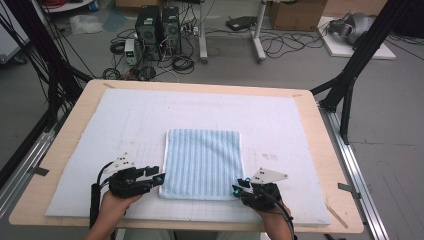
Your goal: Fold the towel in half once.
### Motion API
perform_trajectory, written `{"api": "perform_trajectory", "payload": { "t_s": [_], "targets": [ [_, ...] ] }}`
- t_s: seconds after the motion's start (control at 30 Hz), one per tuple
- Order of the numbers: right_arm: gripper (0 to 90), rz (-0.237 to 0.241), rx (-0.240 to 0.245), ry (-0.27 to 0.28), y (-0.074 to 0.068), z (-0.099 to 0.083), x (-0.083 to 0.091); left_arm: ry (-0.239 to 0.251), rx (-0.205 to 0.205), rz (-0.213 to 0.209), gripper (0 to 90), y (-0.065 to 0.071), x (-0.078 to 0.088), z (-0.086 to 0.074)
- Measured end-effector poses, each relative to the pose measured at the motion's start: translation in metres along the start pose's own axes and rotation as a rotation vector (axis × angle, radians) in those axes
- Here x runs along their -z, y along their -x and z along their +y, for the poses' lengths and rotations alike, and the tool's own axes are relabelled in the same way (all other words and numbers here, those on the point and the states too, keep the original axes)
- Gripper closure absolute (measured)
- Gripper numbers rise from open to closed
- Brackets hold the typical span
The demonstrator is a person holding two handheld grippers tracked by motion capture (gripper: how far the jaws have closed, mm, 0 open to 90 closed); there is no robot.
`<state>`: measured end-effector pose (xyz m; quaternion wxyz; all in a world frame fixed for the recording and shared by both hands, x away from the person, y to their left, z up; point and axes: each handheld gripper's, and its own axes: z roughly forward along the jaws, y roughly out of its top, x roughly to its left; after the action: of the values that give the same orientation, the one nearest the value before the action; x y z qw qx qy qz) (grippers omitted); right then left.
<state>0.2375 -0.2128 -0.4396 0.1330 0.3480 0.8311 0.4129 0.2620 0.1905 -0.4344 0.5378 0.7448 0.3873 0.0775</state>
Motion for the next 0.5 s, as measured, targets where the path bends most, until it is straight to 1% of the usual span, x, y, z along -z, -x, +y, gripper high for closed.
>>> {"api": "perform_trajectory", "payload": {
  "t_s": [0.07, 0.17, 0.2, 0.27, 0.3, 0.37, 0.4, 0.43, 0.5],
  "targets": [
    [68.0, -0.007, 0.031, -0.055, 0.001, -0.003, -0.005, 0.004, 0.005, 0.003, 57.2, -0.004, -0.002, 0.004],
    [66.4, 0.014, 0.039, -0.044, 0.003, -0.006, -0.004, 0.004, 0.004, 0.006, 57.8, -0.011, -0.006, 0.01],
    [64.6, 0.018, 0.043, -0.044, 0.003, -0.005, -0.003, 0.006, 0.011, 0.007, 57.8, -0.014, -0.009, 0.012],
    [61.4, 0.023, 0.042, -0.019, 0.006, -0.001, -0.002, 0.008, 0.009, 0.011, 58.4, -0.02, -0.014, 0.016],
    [59.7, 0.032, 0.022, 0.016, 0.009, 0.002, -0.001, 0.011, 0.007, 0.012, 59.6, -0.021, -0.016, 0.018],
    [57.9, 0.042, 0.005, 0.061, 0.015, 0.006, 0.0, 0.01, -0.012, 0.025, 62.7, -0.026, -0.022, 0.022],
    [57.3, 0.043, 0.004, 0.071, 0.017, 0.009, -0.001, 0.01, -0.02, 0.027, 63.7, -0.029, -0.024, 0.024],
    [57.4, 0.039, 0.01, 0.079, 0.019, 0.011, -0.002, 0.009, -0.02, 0.034, 64.5, -0.033, -0.028, 0.027],
    [57.4, 0.038, 0.011, 0.078, 0.024, 0.013, -0.004, 0.013, -0.018, 0.045, 66.6, -0.039, -0.032, 0.031]
  ]
}}
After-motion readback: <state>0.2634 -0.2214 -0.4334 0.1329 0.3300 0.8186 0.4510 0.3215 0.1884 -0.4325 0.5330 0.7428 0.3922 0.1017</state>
